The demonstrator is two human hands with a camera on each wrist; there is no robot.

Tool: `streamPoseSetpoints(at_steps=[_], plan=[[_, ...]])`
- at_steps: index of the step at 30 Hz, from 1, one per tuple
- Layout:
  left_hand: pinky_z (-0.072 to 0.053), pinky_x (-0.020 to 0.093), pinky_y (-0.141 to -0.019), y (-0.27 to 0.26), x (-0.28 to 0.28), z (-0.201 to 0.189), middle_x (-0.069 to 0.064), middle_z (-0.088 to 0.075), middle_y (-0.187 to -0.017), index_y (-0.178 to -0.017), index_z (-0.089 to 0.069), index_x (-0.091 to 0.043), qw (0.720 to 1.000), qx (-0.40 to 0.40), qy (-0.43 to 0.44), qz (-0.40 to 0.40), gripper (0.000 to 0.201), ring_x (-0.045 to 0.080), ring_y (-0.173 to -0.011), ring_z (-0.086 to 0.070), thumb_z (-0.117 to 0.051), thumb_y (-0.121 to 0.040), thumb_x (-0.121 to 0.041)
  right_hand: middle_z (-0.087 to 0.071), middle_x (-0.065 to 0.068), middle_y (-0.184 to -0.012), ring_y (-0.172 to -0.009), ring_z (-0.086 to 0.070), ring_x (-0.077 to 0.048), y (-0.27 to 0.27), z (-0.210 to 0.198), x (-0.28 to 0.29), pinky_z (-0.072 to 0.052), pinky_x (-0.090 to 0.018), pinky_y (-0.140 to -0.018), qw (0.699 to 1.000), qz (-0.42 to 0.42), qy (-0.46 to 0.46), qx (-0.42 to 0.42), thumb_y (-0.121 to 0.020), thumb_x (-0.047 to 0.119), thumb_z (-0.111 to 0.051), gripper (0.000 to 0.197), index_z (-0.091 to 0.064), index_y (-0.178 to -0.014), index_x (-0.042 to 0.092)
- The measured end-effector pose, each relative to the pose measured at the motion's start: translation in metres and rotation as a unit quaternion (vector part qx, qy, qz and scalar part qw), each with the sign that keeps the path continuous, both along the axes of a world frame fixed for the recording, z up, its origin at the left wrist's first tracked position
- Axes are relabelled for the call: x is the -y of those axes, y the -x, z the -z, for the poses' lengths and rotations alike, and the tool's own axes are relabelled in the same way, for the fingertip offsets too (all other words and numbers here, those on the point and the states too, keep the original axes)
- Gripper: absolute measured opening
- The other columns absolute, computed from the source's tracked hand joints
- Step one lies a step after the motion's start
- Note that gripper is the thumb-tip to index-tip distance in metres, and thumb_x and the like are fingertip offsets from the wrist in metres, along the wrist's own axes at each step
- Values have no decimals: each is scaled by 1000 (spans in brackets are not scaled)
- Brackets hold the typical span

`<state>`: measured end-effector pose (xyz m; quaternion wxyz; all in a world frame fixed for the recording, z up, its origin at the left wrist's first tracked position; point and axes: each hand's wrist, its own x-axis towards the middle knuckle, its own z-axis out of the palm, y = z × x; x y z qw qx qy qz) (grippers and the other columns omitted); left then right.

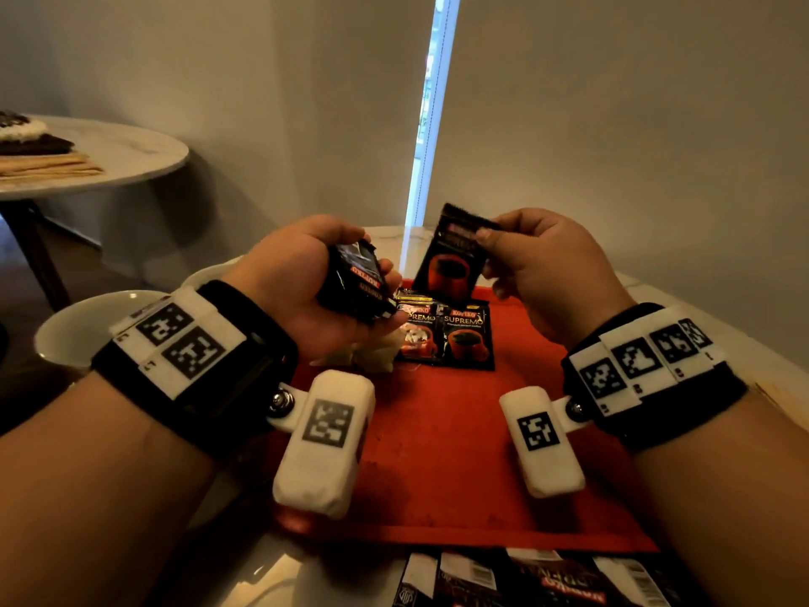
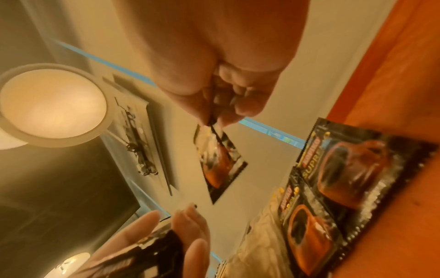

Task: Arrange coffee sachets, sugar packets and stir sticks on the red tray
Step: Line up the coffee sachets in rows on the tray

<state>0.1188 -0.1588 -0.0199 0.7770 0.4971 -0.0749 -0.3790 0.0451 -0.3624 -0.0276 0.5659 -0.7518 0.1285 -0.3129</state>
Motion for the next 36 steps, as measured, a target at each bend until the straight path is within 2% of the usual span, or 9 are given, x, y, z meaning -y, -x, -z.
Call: streamPoseSetpoints(at_steps=[5, 7, 11, 16, 21, 25, 28, 33, 36], plan=[[-50, 60, -86, -3, -1, -4, 5, -62, -90, -112, -56, -16, 999, 27, -10, 16, 22, 20, -78, -65, -46, -96, -28, -64, -14, -76, -45, -55, -14, -4, 12, 2, -39, -23, -35, 985, -10, -50, -167, -89, -3, -67, 12, -61, -93, 6], [-51, 57, -85, -2, 0, -4, 6, -60, -92, -110, -55, -16, 999, 23, -19, 13, 20, 21, -78, -64, -46, -97, -28, -64, -16, -73, -46, -58, -15, -3, 14, 1, -43, -24, -37, 975, -20, -54, -216, -88, -4, -67, 10, -62, -94, 3], [-43, 53, -97, 0, 3, 0, 8, -58, -92, -102, -56, -14, 999, -1, -31, 21, 16, 22, -81, -61, -49, -95, -26, -62, -13, -59, -47, -60, -19, -3, 13, -3, -49, -25, -41, 964, -31, -49, -258, -88, -5, -68, 10, -63, -96, -1], [-47, 44, -79, 1, 10, 8, 8, -57, -81, -90, -56, -13, 998, -19, -44, 50, 16, 23, -77, -56, -50, -94, -27, -63, -13, -58, -47, -62, -18, -3, 13, -8, -50, -24, -41, 961, -32, -54, -268, -88, -6, -68, 14, -62, -100, -4], [-52, 44, -66, 4, 18, 13, 8, -56, -74, -89, -54, -14, 997, -15, -55, 47, 16, 24, -58, -60, -47, -94, -27, -67, -19, -70, -50, -66, -20, -2, 14, -12, -56, -27, -45, 964, -33, -82, -250, -87, -9, -66, 18, -62, -104, -4], [-52, 44, -70, 4, 20, 17, 7, -57, -72, -96, -53, -14, 997, -20, -54, 51, 15, 23, -52, -61, -48, -95, -28, -68, -23, -77, -54, -68, -25, -2, 14, -14, -58, -30, -49, 965, -38, -81, -245, -88, -9, -65, 18, -61, -106, -4], [-54, 47, -72, 2, 21, 18, 6, -56, -79, -103, -53, -13, 998, -24, -49, 44, 17, 22, -58, -60, -50, -95, -28, -67, -23, -84, -53, -68, -26, -2, 12, -14, -57, -31, -50, 966, -38, -66, -246, -90, -4, -67, 17, -61, -105, -2], [-45, 57, -92, 1, 23, 20, 5, -55, -80, -106, -51, -14, 998, -30, -34, 50, 19, 23, -63, -57, -50, -93, -28, -71, -20, -93, -60, -69, -24, -2, 7, -13, -55, -30, -51, 960, -30, 17, -277, -92, 10, -69, 11, -67, -101, 3], [-45, 55, -92, 2, 23, 20, 6, -54, -80, -106, -51, -13, 998, -23, -35, 43, 19, 22, -64, -56, -50, -93, -28, -72, -18, -89, -61, -69, -24, -3, 7, -13, -53, -32, -55, 961, -27, 31, -272, -92, 13, -69, 14, -68, -100, 2]])
